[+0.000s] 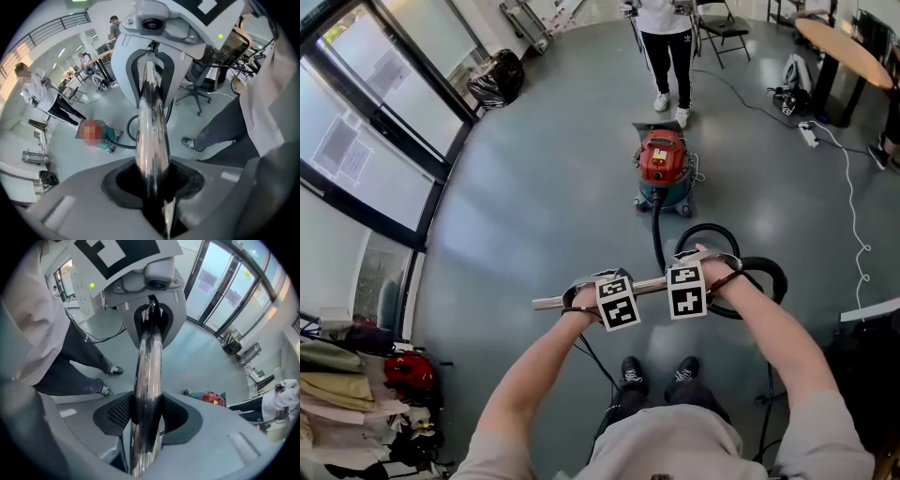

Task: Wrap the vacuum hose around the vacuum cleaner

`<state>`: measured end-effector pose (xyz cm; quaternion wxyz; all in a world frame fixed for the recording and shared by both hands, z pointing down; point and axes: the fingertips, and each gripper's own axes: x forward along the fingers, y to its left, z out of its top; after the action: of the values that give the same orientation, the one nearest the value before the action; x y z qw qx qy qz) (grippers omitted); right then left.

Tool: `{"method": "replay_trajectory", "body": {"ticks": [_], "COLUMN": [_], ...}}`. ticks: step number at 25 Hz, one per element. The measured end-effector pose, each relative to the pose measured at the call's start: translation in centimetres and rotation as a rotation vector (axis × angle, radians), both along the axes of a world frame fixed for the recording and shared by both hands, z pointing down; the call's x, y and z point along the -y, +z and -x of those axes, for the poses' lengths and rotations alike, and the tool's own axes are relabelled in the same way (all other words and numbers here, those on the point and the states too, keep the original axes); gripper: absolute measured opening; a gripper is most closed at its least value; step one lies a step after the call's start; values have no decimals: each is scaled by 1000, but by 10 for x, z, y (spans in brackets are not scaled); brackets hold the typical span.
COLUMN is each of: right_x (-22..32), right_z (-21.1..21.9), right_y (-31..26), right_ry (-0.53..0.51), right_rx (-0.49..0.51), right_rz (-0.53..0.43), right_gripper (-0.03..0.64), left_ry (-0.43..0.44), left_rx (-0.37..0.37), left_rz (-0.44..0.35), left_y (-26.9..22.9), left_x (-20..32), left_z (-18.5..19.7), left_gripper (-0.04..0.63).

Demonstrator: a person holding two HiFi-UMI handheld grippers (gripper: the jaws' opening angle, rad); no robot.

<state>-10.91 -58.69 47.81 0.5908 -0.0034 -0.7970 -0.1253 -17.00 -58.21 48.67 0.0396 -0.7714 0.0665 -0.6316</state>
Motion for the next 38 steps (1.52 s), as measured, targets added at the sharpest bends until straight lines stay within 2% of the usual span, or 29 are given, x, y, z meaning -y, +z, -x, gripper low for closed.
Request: {"method": "replay_trajectory", "body": {"ticks": [3,7,8,11,14,19,26,30,33,38], "right_x": [13,42,49,60,49,28,-4,-14,-28,-58], "right_z": [8,14,18,29,36,38,37,25,11,1], "right_y": [-7,-34,-43,-71,-73,-42,-9,8,28,59], "right_ry": [27,129,168,311,451,624,927,1004,1053,1046], "right_rx": [6,49,80,210,287,299,441,462,476,510], "right_rz": [-86,-212,-250,-330,-276,-167,-24,15,47,161], "right_gripper": [241,353,356,287,276,268,268,268,269,296], "left_ry": [-37,-78,-91,-145,-222,-350,-530,-648,-726,-830], "left_rx": [-37,-80,-95,-145,-197,-289,-414,-474,-508,-545], "left_rz": [1,14,17,36,72,133,217,290,316,344], "left_y": [6,14,17,32,50,78,120,134,142,153], "left_x": [2,13,16,25,27,36,34,42,41,34], "left_z": [18,46,52,71,88,100,93,74,55,6], "left_gripper": [132,132,132,132,132,132,132,132,132,132]}}
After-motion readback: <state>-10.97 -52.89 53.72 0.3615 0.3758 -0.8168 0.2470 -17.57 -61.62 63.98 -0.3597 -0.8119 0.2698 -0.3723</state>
